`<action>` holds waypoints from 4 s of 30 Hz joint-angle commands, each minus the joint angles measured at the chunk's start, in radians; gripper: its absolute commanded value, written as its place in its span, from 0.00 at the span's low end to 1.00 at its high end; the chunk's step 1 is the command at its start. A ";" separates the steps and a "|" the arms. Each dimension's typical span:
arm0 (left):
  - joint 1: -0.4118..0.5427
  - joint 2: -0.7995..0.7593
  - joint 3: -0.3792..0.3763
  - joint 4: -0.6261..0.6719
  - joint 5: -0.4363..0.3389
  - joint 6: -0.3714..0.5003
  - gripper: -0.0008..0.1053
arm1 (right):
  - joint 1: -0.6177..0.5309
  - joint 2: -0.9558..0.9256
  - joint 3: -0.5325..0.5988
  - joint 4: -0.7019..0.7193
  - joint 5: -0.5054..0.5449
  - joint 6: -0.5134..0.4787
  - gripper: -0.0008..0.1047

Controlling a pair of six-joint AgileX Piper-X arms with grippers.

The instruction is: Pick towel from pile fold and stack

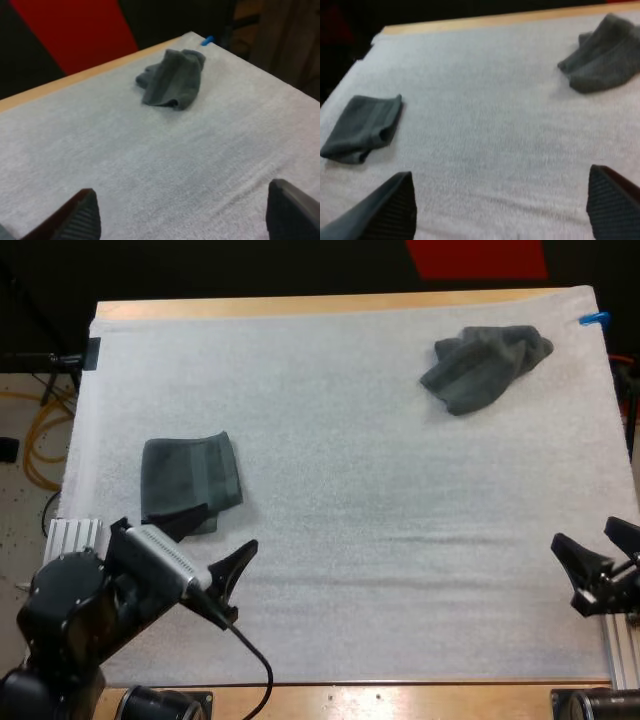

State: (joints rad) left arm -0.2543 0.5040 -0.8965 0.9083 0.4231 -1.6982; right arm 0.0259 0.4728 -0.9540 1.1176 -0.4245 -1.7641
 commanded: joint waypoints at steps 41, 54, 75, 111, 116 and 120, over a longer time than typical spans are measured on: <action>-0.005 0.076 -0.005 -0.077 0.008 -0.026 0.64 | 0.037 1.670 -0.672 -0.657 0.254 0.512 0.01; -0.005 0.084 -0.005 -0.125 0.008 -0.021 0.64 | 0.065 1.328 -0.682 -0.595 0.241 0.223 0.01; -0.005 0.084 -0.005 -0.053 -0.038 -0.003 0.64 | 0.251 0.747 -0.529 0.206 0.307 0.049 0.01; -0.005 0.084 -0.005 -0.053 -0.038 -0.003 0.64 | 0.512 1.186 -0.541 -0.207 0.282 0.112 0.76; -0.005 0.084 -0.005 -0.047 -0.038 -0.003 0.64 | 0.512 1.159 -0.507 0.026 0.273 0.083 0.76; -0.005 0.084 -0.005 -0.046 -0.038 -0.003 0.64 | 0.510 1.113 -0.388 0.021 0.271 0.103 0.70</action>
State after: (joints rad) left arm -0.2560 0.5883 -0.8962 0.8653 0.3907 -1.7049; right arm 0.5389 1.6008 -1.3489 1.1279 -0.1440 -1.6588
